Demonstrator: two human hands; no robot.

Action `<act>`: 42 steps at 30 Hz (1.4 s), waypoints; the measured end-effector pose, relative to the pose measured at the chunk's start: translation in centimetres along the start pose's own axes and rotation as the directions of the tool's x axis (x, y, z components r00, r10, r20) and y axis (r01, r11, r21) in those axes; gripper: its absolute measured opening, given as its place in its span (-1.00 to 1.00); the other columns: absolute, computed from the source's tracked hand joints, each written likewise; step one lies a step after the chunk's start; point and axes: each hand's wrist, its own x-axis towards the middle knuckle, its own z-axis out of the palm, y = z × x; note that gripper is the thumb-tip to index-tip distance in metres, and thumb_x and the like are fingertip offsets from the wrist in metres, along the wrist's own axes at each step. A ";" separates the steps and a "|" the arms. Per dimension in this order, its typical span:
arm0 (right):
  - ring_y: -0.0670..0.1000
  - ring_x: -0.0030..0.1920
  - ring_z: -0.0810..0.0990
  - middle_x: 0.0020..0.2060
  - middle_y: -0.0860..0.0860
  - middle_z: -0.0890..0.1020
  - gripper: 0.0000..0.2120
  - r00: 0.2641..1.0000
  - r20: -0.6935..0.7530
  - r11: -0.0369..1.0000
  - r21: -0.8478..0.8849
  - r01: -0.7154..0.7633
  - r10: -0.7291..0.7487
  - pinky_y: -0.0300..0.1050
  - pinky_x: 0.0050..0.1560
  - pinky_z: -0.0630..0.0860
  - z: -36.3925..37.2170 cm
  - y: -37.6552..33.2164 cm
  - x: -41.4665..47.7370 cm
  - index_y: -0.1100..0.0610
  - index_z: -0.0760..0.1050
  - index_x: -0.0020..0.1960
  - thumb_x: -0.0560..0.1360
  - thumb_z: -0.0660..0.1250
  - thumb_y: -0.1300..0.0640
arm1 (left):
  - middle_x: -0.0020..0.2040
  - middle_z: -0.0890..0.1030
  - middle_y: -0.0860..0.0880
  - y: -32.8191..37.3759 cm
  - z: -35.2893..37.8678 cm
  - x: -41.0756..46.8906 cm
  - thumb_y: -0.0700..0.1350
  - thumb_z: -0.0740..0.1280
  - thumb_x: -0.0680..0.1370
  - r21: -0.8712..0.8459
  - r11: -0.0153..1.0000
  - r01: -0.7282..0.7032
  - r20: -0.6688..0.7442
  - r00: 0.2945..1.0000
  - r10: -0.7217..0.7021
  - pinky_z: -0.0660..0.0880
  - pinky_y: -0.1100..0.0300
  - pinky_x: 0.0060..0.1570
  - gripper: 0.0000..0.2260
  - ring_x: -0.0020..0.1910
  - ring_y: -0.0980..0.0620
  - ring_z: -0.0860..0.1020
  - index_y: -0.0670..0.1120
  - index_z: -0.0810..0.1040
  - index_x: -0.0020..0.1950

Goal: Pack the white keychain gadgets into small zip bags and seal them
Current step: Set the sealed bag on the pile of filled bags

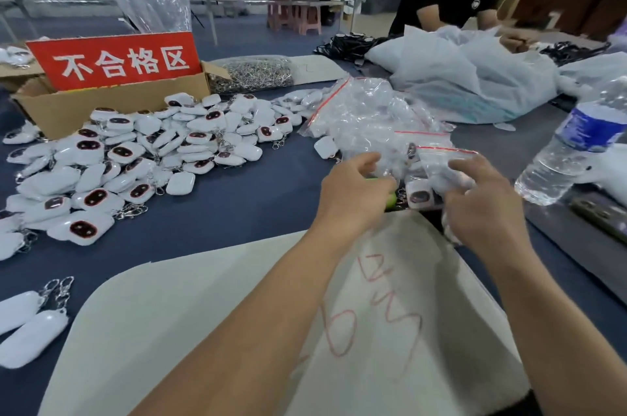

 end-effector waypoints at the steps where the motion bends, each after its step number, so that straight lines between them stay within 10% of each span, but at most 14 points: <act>1: 0.15 0.49 0.40 0.52 0.09 0.45 -0.55 0.999 0.016 0.998 -0.039 0.049 -0.049 -0.03 0.49 0.25 0.7 -0.6 -0.3 0.10 0.57 0.40 0.53 0.31 0.30 | 0.15 0.58 0.24 -0.5 -0.5 0.8 -0.04 0.43 0.45 0.017 1.000 0.009 -0.032 0.999 -0.008 0.42 0.25 0.19 -0.50 0.19 0.20 0.54 0.10 0.55 0.41; 8: 0.00 0.41 0.52 0.38 -0.01 0.60 -0.59 0.990 0.046 0.958 0.261 0.119 -0.135 -0.24 0.45 0.28 6.7 -5.0 -2.8 0.05 0.69 0.22 0.50 0.29 0.38 | -0.13 0.46 0.08 -1.9 -1.9 6.4 -0.09 0.37 0.55 0.133 0.978 0.158 -0.082 0.986 -0.148 0.30 0.21 -0.30 -0.94 -0.07 -0.01 0.47 -0.03 0.52 -0.03; 12: -0.08 0.30 0.57 0.26 -0.08 0.68 -0.57 0.986 0.017 0.946 0.287 0.153 -0.165 -0.58 0.22 0.20 7.5 -5.2 -3.2 0.02 0.73 0.11 0.48 0.25 0.41 | -0.10 0.55 -0.02 -1.3 -1.5 8.9 0.01 0.42 0.53 -0.106 0.957 0.271 -0.073 0.958 -0.279 0.40 0.16 -0.24 -0.80 -0.15 0.02 0.52 -0.10 0.53 -0.06; 19: -0.28 0.13 0.54 0.10 -0.27 0.65 -0.60 0.991 0.023 0.915 0.386 0.115 -0.135 -0.26 0.30 0.42 7.5 -4.5 -3.3 -0.04 0.74 0.01 0.49 0.27 0.36 | -0.13 0.65 -0.14 -0.9 -0.9 10.9 -0.25 0.43 0.48 -0.083 0.960 0.267 -0.163 0.947 -0.277 0.53 0.09 -0.12 -0.89 -0.07 -0.11 0.61 -0.26 0.61 -0.03; 21: -0.25 0.08 0.58 -0.02 -0.34 0.65 -0.61 0.992 0.022 0.901 0.421 0.106 -0.127 -0.24 0.27 0.47 7.6 -4.5 -3.4 -0.09 0.73 -0.06 0.49 0.28 0.35 | 0.03 0.70 -0.17 -1.4 -1.7 10.4 -0.25 0.34 0.51 0.055 0.975 0.217 -0.244 0.949 -0.198 0.61 -0.01 -0.01 -0.82 0.04 -0.16 0.64 -0.24 0.67 0.05; 25: -0.07 0.10 0.67 0.04 -0.16 0.73 -0.70 0.984 0.017 0.902 0.401 0.156 -0.178 -0.05 0.28 0.54 8.1 -4.5 -3.7 0.00 0.74 -0.07 0.50 0.34 0.35 | -0.36 0.55 0.09 -2.2 -4.8 7.4 -0.07 0.22 0.59 0.292 0.956 -0.042 -0.474 0.862 0.182 0.33 0.12 -0.27 -0.74 -0.22 -0.02 0.49 -0.04 0.58 -0.25; 28: -0.03 0.14 0.66 0.11 -0.07 0.73 -0.73 0.946 -0.047 0.899 0.300 0.320 -0.321 -0.36 0.27 0.42 8.5 -5.2 -4.3 0.05 0.74 0.00 0.47 0.37 0.34 | -0.47 0.44 0.13 -2.4 -8.5 4.9 -0.08 0.24 0.56 0.291 0.942 -0.169 -0.568 0.761 0.312 0.29 0.17 -0.34 -0.70 -0.40 0.11 0.38 -0.01 0.46 -0.38; 31: -0.13 0.20 0.58 0.19 -0.09 0.69 -0.65 0.918 -0.015 0.853 0.365 0.374 -0.396 -0.44 0.26 0.36 9.5 -7.5 -5.4 0.04 0.70 0.18 0.45 0.31 0.18 | -0.30 0.66 0.17 -2.4 -12.1 2.5 -0.08 0.29 0.58 0.359 0.916 -0.178 -0.590 0.717 0.371 0.45 0.23 -0.23 -0.78 -0.31 0.16 0.55 0.03 0.74 -0.12; 35: -0.28 0.22 0.58 0.15 -0.29 0.65 -0.57 0.925 0.238 0.741 0.668 0.066 -0.297 -0.21 0.30 0.49 12.4 -13.1 -8.4 -0.17 0.55 0.39 0.52 0.36 -0.01 | -0.20 0.74 -0.01 -2.2 -16.6 -0.9 -0.12 0.36 0.55 0.643 0.740 -0.198 -0.532 0.579 0.618 0.51 0.09 -0.03 -0.81 -0.18 -0.02 0.64 -0.02 0.77 0.03; 38: -0.09 0.00 0.72 0.01 -0.06 0.74 -0.70 0.829 0.527 0.375 0.818 -0.436 -0.185 -0.01 0.18 0.61 14.7 -17.3 -10.3 -0.01 0.63 0.25 0.57 0.37 -0.07 | -0.36 0.63 0.00 -2.8 -18.2 -4.0 -0.20 0.40 0.48 0.884 0.379 -0.272 -0.260 0.387 0.885 0.41 0.02 -0.05 -0.87 -0.20 -0.04 0.50 -0.06 0.74 -0.18; 40: 0.01 -0.13 0.67 -0.11 0.08 0.69 -0.68 0.599 0.774 0.143 0.630 -0.764 -0.207 0.02 0.12 0.61 15.4 -18.8 -10.7 0.13 0.65 0.07 0.56 0.42 -0.14 | -0.39 0.57 0.02 -3.8 -17.2 -6.5 -0.21 0.35 0.46 0.859 0.402 -0.318 -0.227 0.466 0.855 0.41 0.06 -0.11 -0.84 -0.21 -0.04 0.45 -0.08 0.67 -0.29; 42: 0.03 -0.06 0.67 -0.04 0.09 0.69 -0.53 0.380 0.873 0.147 0.438 -0.887 -0.306 -0.08 0.09 0.60 15.3 -19.0 -10.3 0.16 0.68 0.15 0.52 0.43 -0.23 | -0.32 0.55 0.05 -5.1 -16.1 -8.2 -0.18 0.34 0.43 0.763 0.570 -0.305 -0.257 0.665 0.701 0.44 0.11 -0.17 -0.86 -0.20 0.00 0.46 -0.07 0.65 -0.29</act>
